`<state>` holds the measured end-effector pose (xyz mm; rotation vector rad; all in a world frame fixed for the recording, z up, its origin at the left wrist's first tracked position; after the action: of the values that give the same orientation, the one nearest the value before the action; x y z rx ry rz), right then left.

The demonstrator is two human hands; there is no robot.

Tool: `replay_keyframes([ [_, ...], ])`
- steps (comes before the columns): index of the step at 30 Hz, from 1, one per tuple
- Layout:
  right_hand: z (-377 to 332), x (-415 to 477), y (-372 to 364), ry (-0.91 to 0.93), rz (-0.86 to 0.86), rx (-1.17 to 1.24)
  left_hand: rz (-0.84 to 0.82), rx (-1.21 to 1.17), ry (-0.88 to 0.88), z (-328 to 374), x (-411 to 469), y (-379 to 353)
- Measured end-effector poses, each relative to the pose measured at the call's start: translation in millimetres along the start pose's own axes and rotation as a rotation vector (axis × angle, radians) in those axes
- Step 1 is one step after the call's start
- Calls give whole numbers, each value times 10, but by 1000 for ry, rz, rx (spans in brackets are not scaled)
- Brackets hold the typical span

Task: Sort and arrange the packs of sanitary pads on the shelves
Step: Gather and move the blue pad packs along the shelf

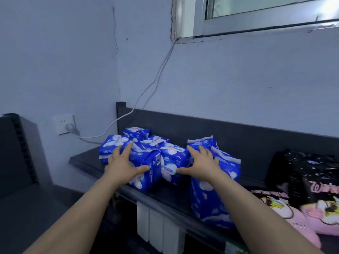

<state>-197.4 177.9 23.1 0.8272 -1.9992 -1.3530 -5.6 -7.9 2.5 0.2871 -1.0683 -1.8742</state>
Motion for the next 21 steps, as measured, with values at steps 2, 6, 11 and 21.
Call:
replay_keyframes([
  [2,-61,145,-56,-12,28,-126,-30,12,-37,-30,163,-5],
  [6,-88,393,-169,-67,9,-234,-115,101,-89,-11,479,-89],
  [11,-118,514,-300,-65,-18,-351,-98,266,-275,-28,705,-257],
  [21,-58,470,-206,5,29,-154,-50,230,-574,93,844,-270],
])
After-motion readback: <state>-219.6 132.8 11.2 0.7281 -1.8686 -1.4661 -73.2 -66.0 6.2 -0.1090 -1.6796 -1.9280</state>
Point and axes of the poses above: each hand's wrist, its own x-axis towards the middle knuckle, its own y-axis out of the back of the hand, z = x × y, the point moved 1 cm from there along x, towards the middle knuckle, and after that the axes turned 2 degrees about y, right-handed, at the moved point
